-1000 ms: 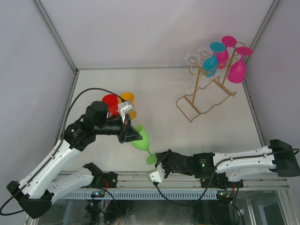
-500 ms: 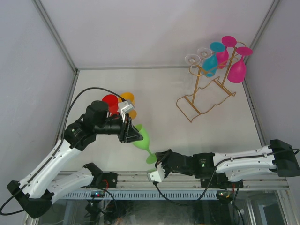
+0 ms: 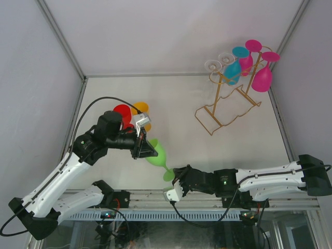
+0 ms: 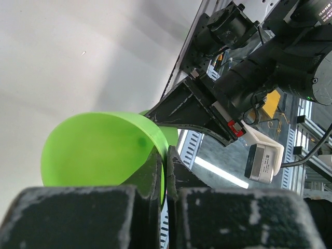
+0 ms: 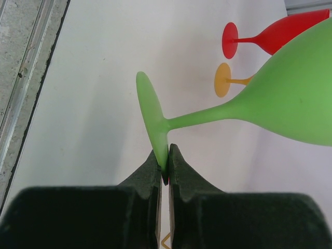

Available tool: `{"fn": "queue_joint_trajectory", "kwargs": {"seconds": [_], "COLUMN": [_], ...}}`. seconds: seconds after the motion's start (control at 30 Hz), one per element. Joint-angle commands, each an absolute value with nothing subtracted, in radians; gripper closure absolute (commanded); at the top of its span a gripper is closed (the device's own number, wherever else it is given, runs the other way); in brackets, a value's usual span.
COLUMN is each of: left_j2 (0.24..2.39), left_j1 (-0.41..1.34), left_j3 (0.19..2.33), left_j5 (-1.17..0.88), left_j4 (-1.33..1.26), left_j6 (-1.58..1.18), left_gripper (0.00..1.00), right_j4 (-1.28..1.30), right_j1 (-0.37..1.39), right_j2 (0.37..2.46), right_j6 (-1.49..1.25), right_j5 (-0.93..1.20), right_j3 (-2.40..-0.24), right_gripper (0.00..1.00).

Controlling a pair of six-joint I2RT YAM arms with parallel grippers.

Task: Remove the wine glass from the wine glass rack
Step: Place the wine glass at the center of the board.

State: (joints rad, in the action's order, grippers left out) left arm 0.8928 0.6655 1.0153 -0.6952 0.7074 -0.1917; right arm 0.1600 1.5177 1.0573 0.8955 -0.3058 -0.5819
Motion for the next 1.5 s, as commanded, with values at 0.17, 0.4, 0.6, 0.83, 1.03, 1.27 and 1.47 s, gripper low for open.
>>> {"fn": "queue_joint_trajectory", "kwargs": {"seconds": [0.17,0.4,0.6,0.83,1.03,1.27,1.47], "left_j2": [0.856,0.816,0.799,0.817,0.861,0.935,1.004], "left_j1": [0.673,0.674,0.673,0.673,0.673,0.662,0.614], "left_j3": [1.071,1.086,1.106,1.104,1.096,1.056,1.021], "left_j5": [-0.681,-0.467,-0.338,-0.145,0.033,0.209,0.275], "left_j4": [0.707,0.709,0.746,0.812,0.842,0.837,0.776], "left_j6": [-0.197,-0.207,-0.193,-0.204,-0.236,-0.306,-0.368], "left_gripper": [1.00,1.00,1.00,1.00,1.00,1.00,1.00], "right_j4": [0.122,0.131,0.121,-0.018,-0.127,-0.268,-0.203], "right_j1": [1.493,1.493,1.494,1.494,1.493,1.451,1.360], "right_j2": [1.037,0.999,0.969,0.901,0.880,0.875,0.841], "right_j6": [0.815,0.776,0.735,0.681,0.612,0.365,-0.052], "right_j5": [-0.364,-0.306,-0.344,-0.453,-0.528,-0.664,-0.817], "right_j3": [-0.589,-0.588,-0.583,-0.539,-0.534,-0.536,-0.582], "right_gripper": [0.94,0.51,0.39,0.38,0.38,0.26,0.20]}}
